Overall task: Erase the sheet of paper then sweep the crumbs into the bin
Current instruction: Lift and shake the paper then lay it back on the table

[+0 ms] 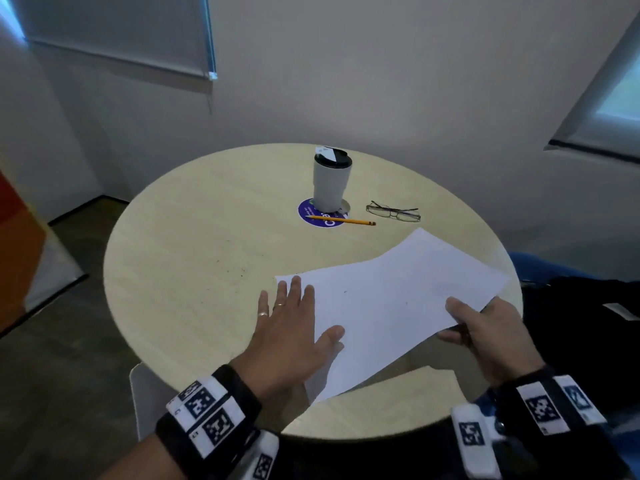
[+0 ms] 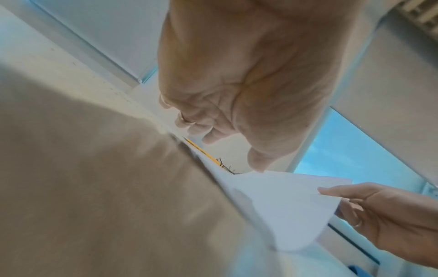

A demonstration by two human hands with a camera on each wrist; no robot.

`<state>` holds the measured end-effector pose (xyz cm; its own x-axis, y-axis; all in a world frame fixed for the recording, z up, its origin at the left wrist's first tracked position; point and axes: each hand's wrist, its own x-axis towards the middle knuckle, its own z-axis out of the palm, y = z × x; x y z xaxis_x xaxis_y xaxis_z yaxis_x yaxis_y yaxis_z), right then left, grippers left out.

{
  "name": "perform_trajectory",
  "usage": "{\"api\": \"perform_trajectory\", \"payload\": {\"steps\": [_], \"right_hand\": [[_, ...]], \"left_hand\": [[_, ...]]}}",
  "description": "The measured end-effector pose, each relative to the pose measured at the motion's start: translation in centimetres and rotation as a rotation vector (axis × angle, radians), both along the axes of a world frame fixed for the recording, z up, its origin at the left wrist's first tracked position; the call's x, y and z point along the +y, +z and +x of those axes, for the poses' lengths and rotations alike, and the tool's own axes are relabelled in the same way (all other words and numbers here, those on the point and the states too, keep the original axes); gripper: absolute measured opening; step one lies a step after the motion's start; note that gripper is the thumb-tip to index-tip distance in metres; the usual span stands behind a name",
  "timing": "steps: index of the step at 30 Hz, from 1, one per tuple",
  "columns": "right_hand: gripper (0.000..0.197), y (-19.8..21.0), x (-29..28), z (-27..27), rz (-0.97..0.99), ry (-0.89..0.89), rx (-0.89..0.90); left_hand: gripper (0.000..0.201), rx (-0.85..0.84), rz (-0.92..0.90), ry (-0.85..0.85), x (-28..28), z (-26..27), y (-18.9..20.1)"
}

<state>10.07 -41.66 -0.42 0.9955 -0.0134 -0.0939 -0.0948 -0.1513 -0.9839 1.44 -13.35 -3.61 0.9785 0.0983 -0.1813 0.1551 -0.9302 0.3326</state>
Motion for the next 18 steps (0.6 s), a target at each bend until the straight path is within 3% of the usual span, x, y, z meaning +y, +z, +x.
{"api": "perform_trajectory", "payload": {"steps": [6,9,13,18], "right_hand": [[0.019,4.1,5.5,0.3,-0.092,0.06,-0.234],[0.023,6.1,8.9,-0.1,-0.158,0.159,-0.343],[0.026,8.7,13.4,-0.8,-0.158,0.284,-0.464],[0.02,10.9,16.1,0.2,-0.241,0.278,-0.561]], "left_hand": [[0.081,-0.118,-0.131,-0.008,1.5,-0.5,4.7],[0.1,-0.237,-0.34,-0.12,0.8,-1.4,6.1],[0.116,-0.419,-0.319,-0.275,0.3,-2.1,6.5],[0.112,-0.105,-0.287,-0.057,2.6,-1.4,5.3]]}}
